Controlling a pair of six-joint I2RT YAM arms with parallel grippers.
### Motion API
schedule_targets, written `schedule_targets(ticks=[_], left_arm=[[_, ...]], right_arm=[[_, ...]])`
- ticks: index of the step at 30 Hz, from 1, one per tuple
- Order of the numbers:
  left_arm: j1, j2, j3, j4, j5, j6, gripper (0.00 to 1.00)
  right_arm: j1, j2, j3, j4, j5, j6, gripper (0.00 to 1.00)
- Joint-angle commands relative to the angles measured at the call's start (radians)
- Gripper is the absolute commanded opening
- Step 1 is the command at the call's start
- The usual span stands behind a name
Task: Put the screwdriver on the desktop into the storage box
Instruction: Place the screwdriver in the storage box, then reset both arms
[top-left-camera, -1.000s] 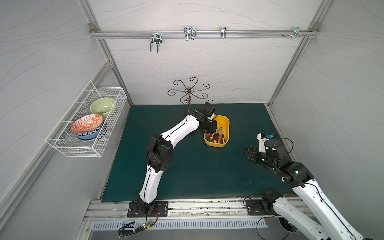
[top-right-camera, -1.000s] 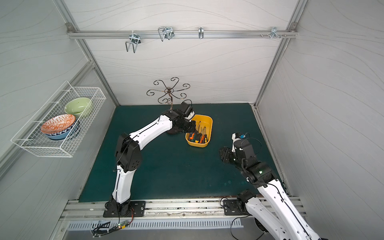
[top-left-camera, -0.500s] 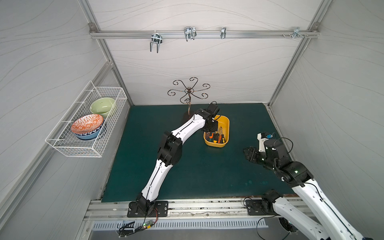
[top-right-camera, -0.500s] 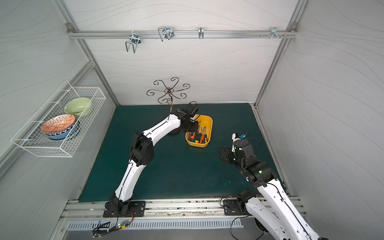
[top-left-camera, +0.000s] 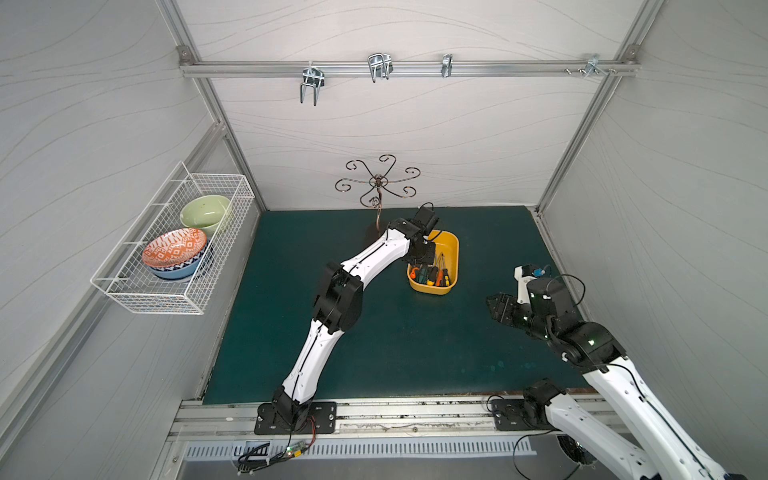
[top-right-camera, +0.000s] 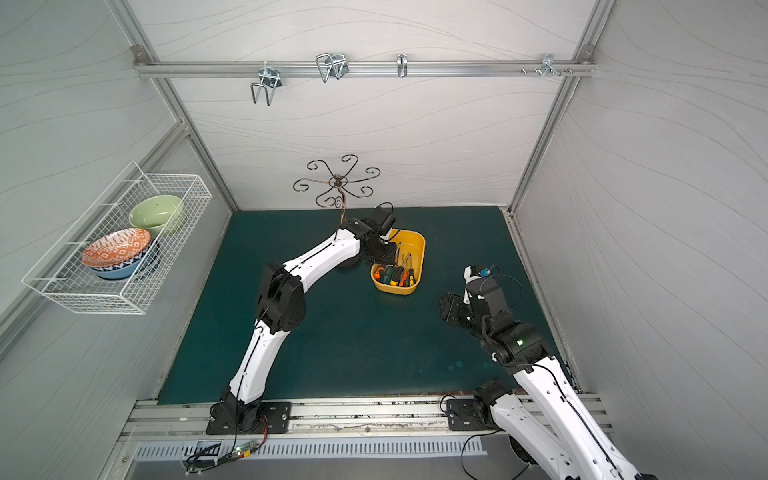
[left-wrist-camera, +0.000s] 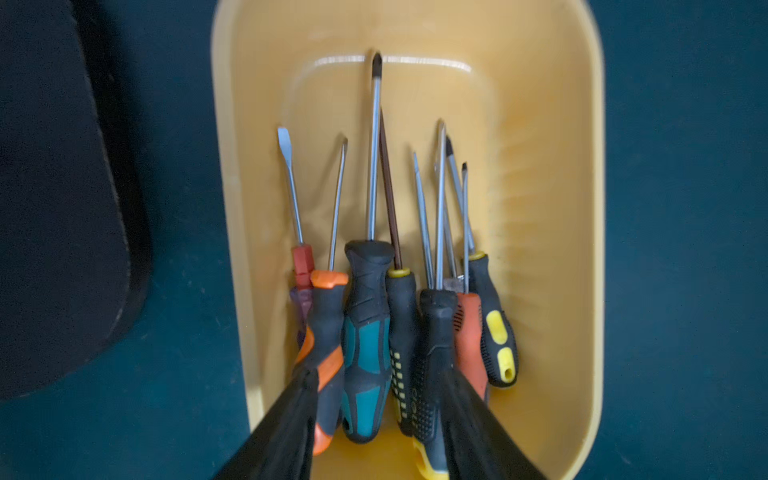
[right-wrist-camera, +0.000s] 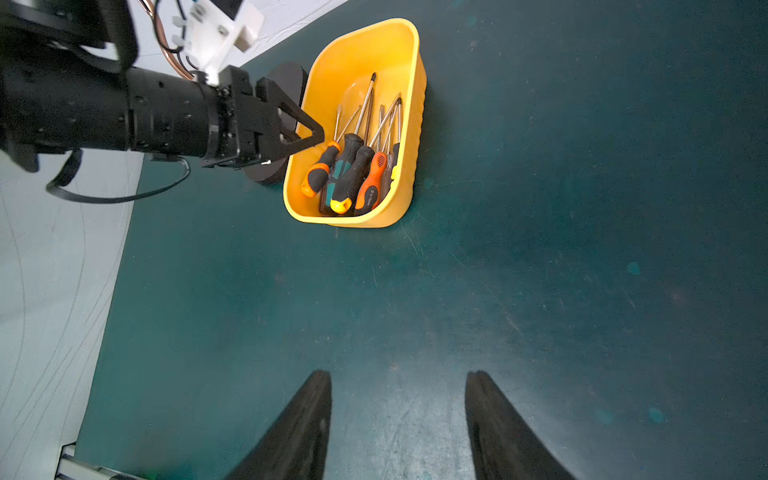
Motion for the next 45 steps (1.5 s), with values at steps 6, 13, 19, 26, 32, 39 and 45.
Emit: schedule_targets(ticks=[6, 13, 19, 26, 32, 39, 45], left_arm=[[-0.005, -0.622, -0.609, 0.482, -0.262, -0.031, 0.49], [0.045, -1.058, -1.137, 0.737, -0.503, 0.097, 0.53], [0.206, -1.255, -1.402, 0.882, -0.585, 0.263, 0.95], [0.410, -1.231, -1.538, 0.984, -0.521, 0.354, 0.99], [0.453, -1.146, -1.613, 1.155, -0.501, 0.422, 0.99], [0.552, -1.025, -1.713, 1.438, -0.367, 0.375, 0.99], [0.581, -0.919, -1.749, 1.623, -0.340, 0.395, 0.99]], right_arm=[[-0.134, 0.105, 0.027, 0.031, -0.052, 0.012, 0.54], [-0.480, 0.288, 0.033, 0.210, -0.244, -0.028, 0.61], [-0.519, 0.341, 0.001, 0.405, 0.012, -0.133, 0.67], [-0.466, 0.461, -0.205, 0.862, 0.087, -0.464, 0.69], [-0.440, 0.588, -0.328, 1.185, 0.070, -0.503, 0.69], [-0.337, 0.858, -0.417, 1.628, 0.084, -0.627, 0.70], [-0.362, 0.875, -0.404, 1.595, 0.110, -0.582, 0.80]])
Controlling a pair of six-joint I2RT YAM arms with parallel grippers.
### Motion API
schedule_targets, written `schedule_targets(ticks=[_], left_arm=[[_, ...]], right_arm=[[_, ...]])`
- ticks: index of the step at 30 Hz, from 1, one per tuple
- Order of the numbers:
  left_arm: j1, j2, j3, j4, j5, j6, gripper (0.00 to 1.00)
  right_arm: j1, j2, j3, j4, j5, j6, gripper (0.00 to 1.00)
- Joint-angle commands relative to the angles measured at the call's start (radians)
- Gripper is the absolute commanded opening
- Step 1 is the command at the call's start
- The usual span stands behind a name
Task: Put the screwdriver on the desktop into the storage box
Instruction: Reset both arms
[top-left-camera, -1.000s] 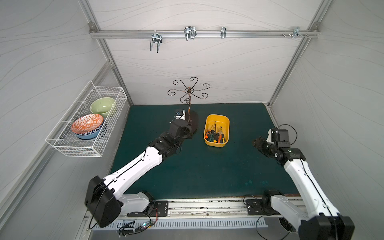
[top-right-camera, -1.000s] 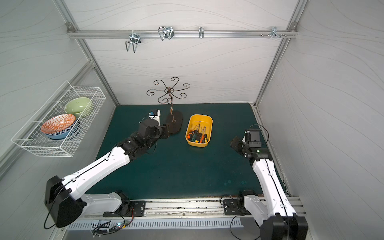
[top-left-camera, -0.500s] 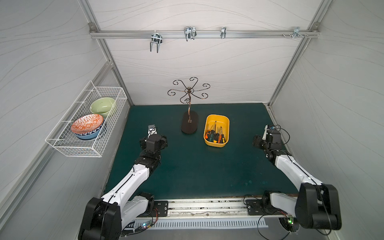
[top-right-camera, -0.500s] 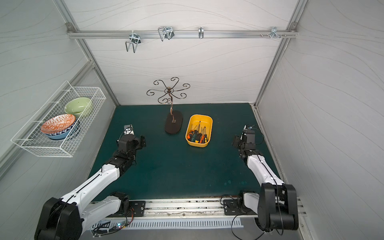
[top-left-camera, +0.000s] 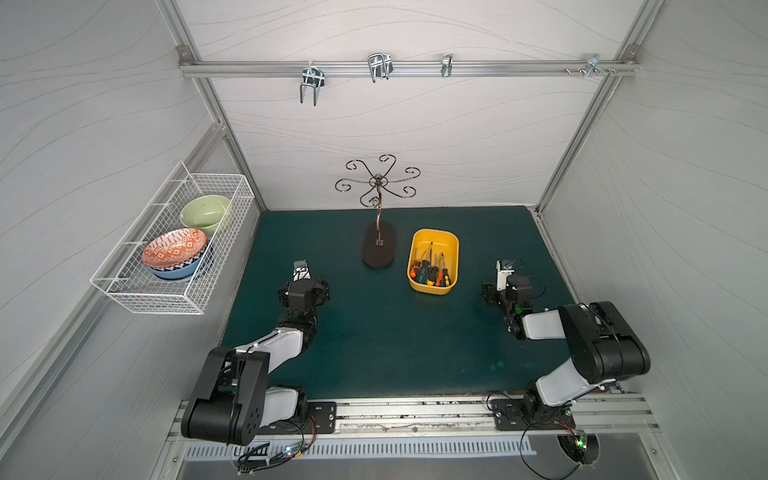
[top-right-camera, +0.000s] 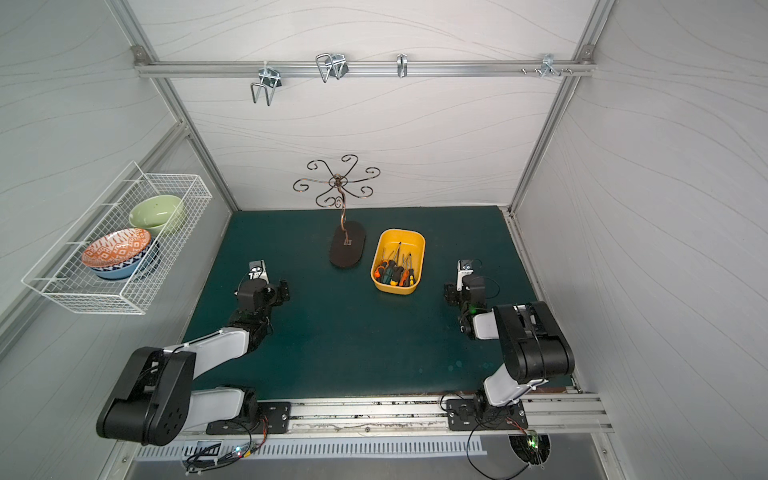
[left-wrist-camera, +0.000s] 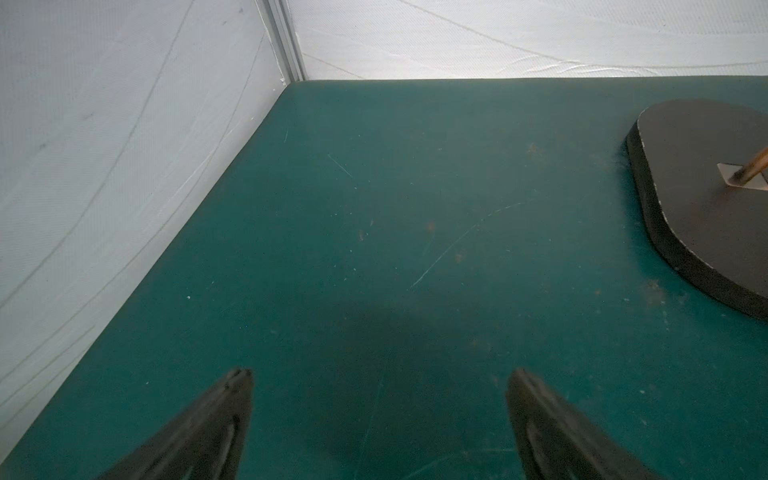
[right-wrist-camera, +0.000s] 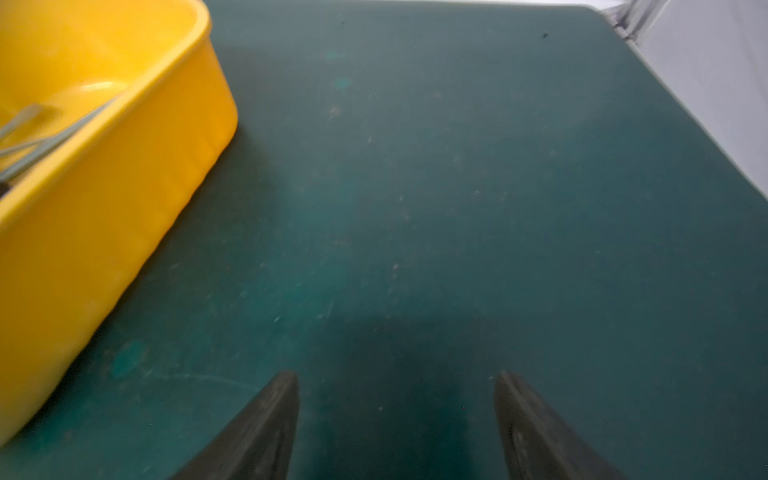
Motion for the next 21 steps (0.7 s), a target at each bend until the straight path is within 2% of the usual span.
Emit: schedule_targets(ticks=[1, 3, 8, 10, 21], left_arm=[[0.014, 0.045, 0.003, 0.212, 0.062, 0.011, 0.99], [0.017, 0.100, -0.006, 0.290, 0.084, 0.026, 0.99], [0.022, 0.272, 0.006, 0.470, 0.117, 0.060, 0.99], [0.043, 0.232, 0.067, 0.260, 0.111, 0.004, 0.99], [0.059, 0.246, 0.082, 0.253, 0.088, -0.018, 0.99]], right_arm=[[-0.033, -0.016, 0.032, 0.060, 0.025, 0.027, 0.80], [-0.049, -0.013, 0.044, 0.035, 0.032, 0.051, 0.82], [-0.047, -0.012, 0.043, 0.039, 0.033, 0.051, 0.99], [-0.047, -0.010, 0.043, 0.043, 0.033, 0.049, 0.99], [-0.047, -0.011, 0.044, 0.039, 0.035, 0.050, 0.99]])
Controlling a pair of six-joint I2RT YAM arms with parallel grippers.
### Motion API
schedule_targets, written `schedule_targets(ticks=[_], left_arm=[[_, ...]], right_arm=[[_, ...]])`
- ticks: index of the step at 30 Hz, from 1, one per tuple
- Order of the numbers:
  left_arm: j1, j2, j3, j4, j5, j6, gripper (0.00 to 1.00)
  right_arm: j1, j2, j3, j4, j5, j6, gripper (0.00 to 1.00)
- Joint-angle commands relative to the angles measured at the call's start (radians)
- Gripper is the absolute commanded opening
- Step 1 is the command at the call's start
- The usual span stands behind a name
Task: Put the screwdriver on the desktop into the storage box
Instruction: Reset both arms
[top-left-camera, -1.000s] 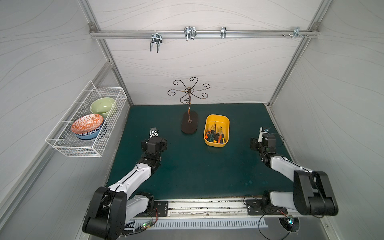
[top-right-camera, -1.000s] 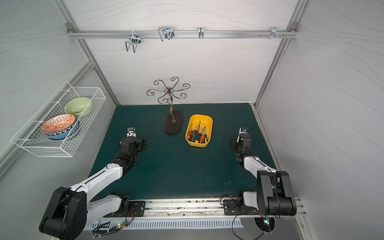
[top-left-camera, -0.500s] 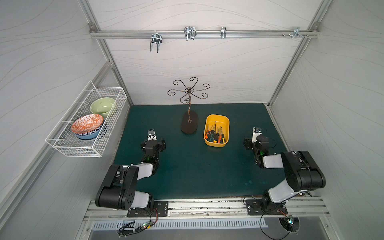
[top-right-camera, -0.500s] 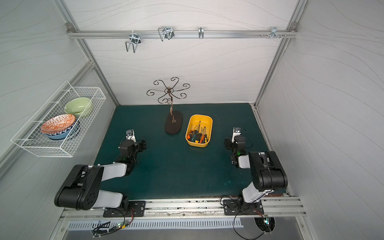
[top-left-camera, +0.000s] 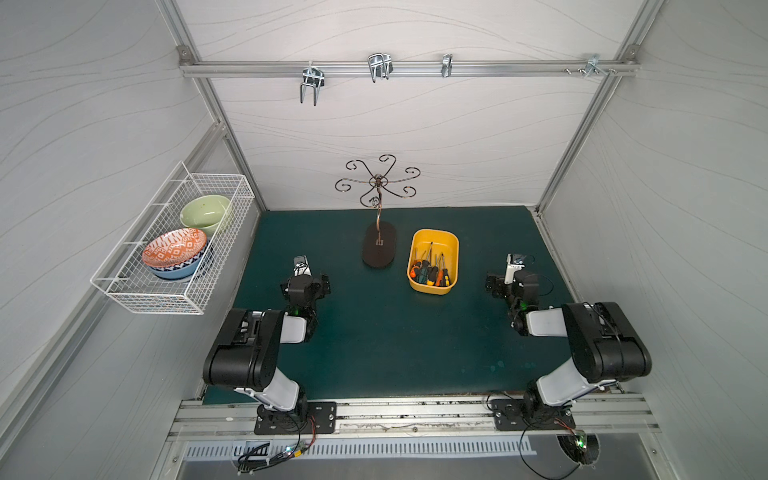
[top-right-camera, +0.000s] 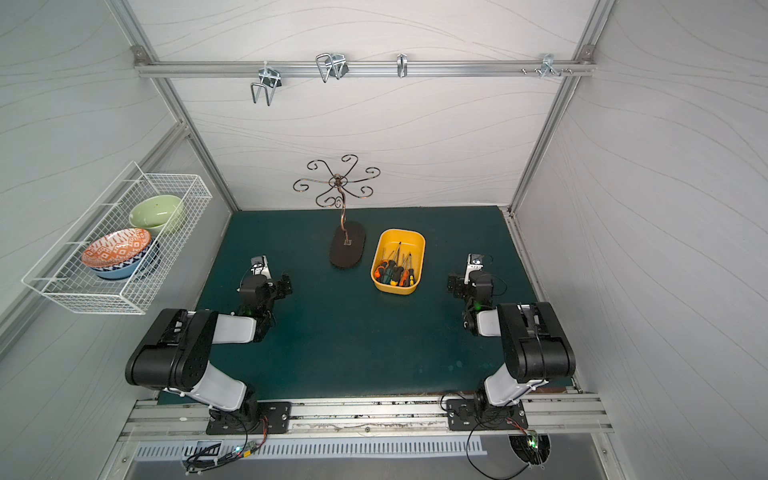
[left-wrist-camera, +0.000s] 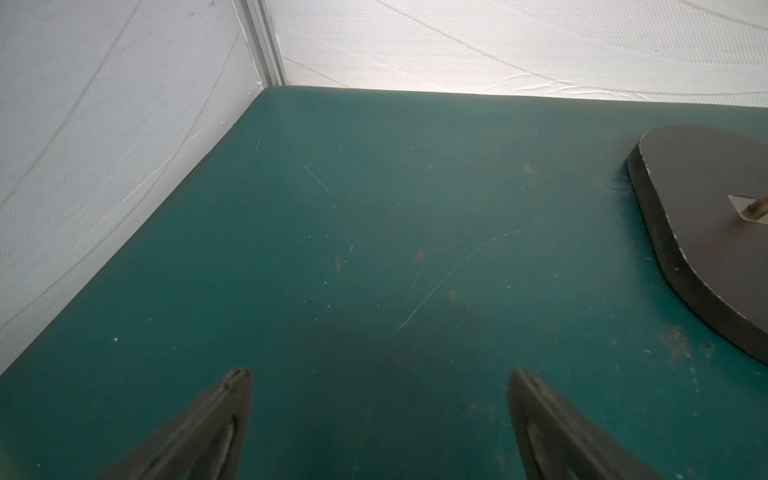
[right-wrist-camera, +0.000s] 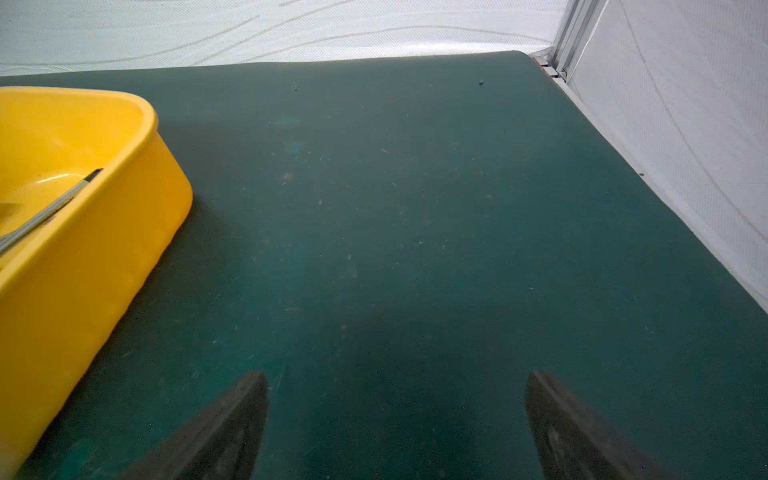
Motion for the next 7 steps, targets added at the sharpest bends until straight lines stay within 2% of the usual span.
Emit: schedule_targets(ticks=[1, 3, 7], left_arm=[[0.006, 0.009, 0.044, 0.005, 0.011, -0.013, 0.99], [0.039, 0.002, 0.058, -0.040, 0.078, -0.031, 0.99], [0.039, -0.011, 0.036, -0.011, 0.083, -0.026, 1.00]], right_arm=[[0.000, -0.010, 0.013, 0.014, 0.012, 0.016, 0.99], [0.000, -0.010, 0.013, 0.014, 0.012, 0.016, 0.99], [0.000, -0.011, 0.012, 0.016, 0.012, 0.016, 0.99]])
